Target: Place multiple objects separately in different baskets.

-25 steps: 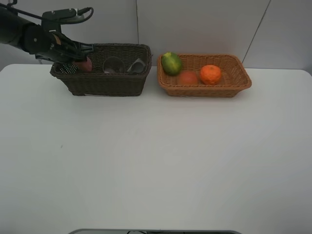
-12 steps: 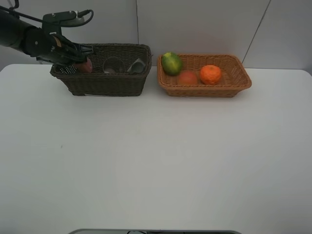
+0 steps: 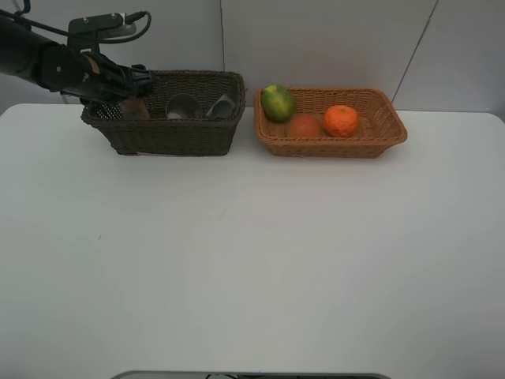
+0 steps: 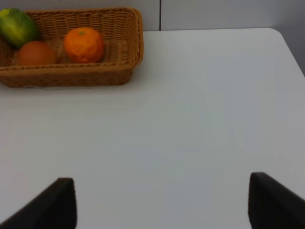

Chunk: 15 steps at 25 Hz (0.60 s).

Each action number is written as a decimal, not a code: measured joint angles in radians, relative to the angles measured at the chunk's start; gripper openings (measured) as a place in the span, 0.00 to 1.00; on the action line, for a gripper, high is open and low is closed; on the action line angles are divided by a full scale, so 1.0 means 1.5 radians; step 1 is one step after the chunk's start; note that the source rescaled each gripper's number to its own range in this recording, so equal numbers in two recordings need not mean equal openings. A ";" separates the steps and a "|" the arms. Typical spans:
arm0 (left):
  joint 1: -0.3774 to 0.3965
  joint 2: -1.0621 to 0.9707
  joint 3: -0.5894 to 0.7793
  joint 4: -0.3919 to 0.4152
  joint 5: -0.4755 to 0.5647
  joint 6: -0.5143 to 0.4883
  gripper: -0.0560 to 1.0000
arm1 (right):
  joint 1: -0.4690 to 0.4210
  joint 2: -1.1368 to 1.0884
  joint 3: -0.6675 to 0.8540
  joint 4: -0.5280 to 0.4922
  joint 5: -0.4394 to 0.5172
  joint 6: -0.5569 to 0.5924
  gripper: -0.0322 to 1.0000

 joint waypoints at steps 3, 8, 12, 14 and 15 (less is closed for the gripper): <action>0.000 -0.025 0.000 0.000 0.019 0.000 0.95 | 0.000 0.000 0.000 0.000 0.000 0.000 0.91; 0.000 -0.087 0.000 0.000 0.069 0.000 0.95 | 0.000 0.000 0.000 0.000 0.000 0.000 0.91; 0.000 -0.212 0.018 0.002 0.131 0.001 0.95 | 0.000 0.000 0.000 0.000 0.000 0.000 0.91; 0.000 -0.277 0.044 0.005 0.142 0.003 0.95 | 0.000 0.000 0.000 0.000 0.000 0.000 0.91; 0.000 -0.306 0.062 0.006 0.144 0.007 0.95 | 0.000 0.000 0.000 0.000 0.000 0.000 0.91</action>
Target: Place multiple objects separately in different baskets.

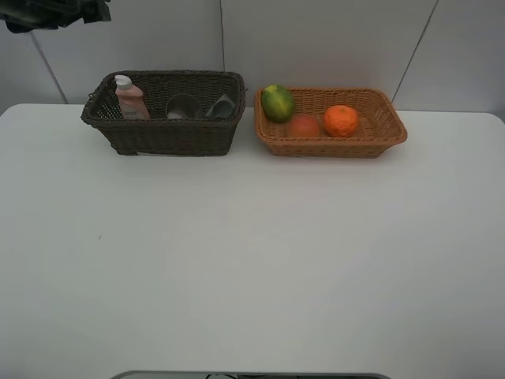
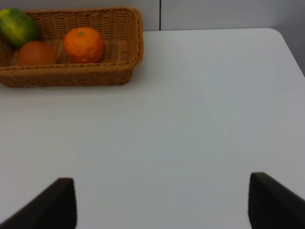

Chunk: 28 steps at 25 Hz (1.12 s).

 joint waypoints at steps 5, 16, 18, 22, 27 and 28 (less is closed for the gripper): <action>0.000 -0.190 0.107 0.002 0.018 0.010 0.95 | 0.000 0.000 0.000 0.000 0.000 0.000 0.91; 0.000 -0.689 0.338 -0.001 0.222 0.060 0.95 | 0.000 0.000 0.000 0.000 0.000 0.000 0.91; 0.000 -0.768 0.345 -0.012 0.285 0.085 0.95 | 0.000 0.000 0.000 0.000 0.000 0.000 0.91; 0.000 -0.883 0.346 -0.081 0.411 0.144 0.95 | 0.000 0.000 0.000 0.000 0.000 0.000 0.91; 0.000 -0.948 0.348 -0.197 0.547 0.248 0.95 | 0.000 0.000 0.000 0.000 0.000 0.000 0.91; 0.000 -0.948 0.348 -0.197 0.547 0.248 0.95 | 0.000 0.000 0.000 0.000 0.000 0.000 0.91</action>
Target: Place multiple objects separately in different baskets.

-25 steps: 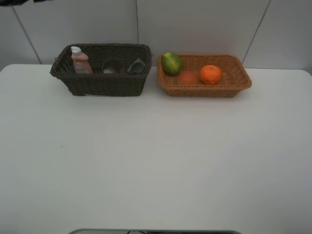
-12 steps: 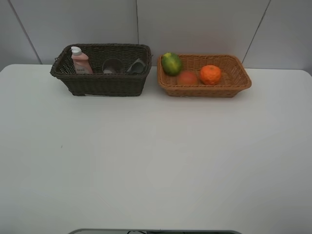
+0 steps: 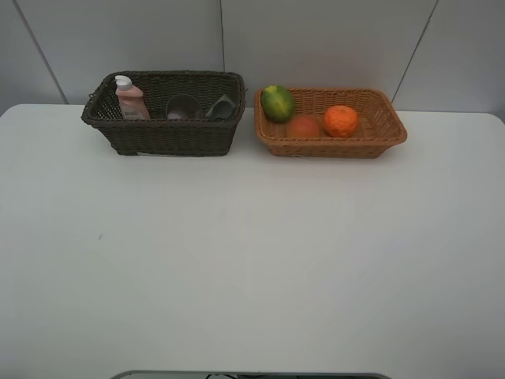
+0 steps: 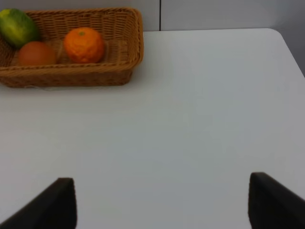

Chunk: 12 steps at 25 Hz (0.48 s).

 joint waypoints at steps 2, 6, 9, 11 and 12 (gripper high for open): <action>0.000 -0.007 0.000 -0.021 0.032 0.035 0.95 | 0.000 0.000 0.000 0.000 0.000 0.000 0.91; 0.000 -0.010 0.016 -0.034 0.082 0.056 0.95 | 0.000 0.000 0.000 0.000 0.000 0.000 0.91; 0.000 -0.011 0.042 -0.035 0.101 0.056 0.95 | 0.000 0.000 0.000 0.000 0.000 0.000 0.91; 0.000 -0.011 0.046 -0.035 0.103 0.056 0.95 | 0.000 0.000 0.000 0.000 0.000 0.000 0.91; 0.000 -0.011 0.046 -0.032 0.103 0.056 0.95 | 0.000 0.000 0.000 0.000 0.000 0.000 0.91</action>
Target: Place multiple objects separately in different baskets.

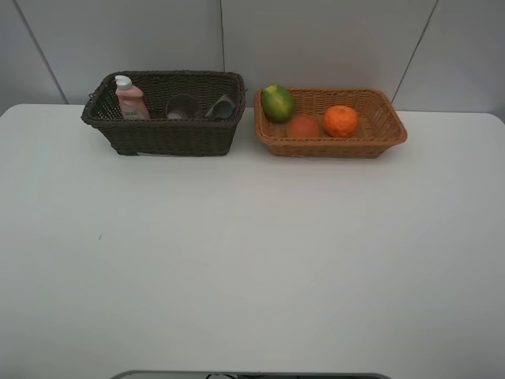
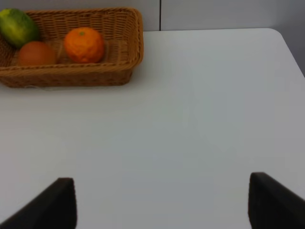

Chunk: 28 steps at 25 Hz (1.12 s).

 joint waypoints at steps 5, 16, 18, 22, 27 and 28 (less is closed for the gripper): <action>0.000 0.000 0.014 0.036 -0.013 -0.008 0.95 | 0.000 0.000 0.000 0.000 0.000 0.000 0.91; 0.000 0.000 0.014 0.039 -0.014 -0.013 0.95 | 0.000 0.000 0.000 0.000 0.000 0.000 0.91; 0.000 0.000 0.014 0.039 -0.014 -0.013 0.95 | 0.000 0.000 0.000 0.000 0.000 0.000 0.91; 0.000 -0.003 0.014 0.039 -0.016 -0.013 0.95 | 0.000 0.000 0.000 0.000 0.000 0.000 0.91; 0.008 -0.055 0.014 0.039 -0.019 -0.013 0.95 | 0.000 0.000 0.000 0.000 0.000 0.000 0.91; 0.017 -0.070 0.014 0.039 -0.019 -0.013 0.95 | 0.000 0.000 0.000 0.000 0.000 0.000 0.91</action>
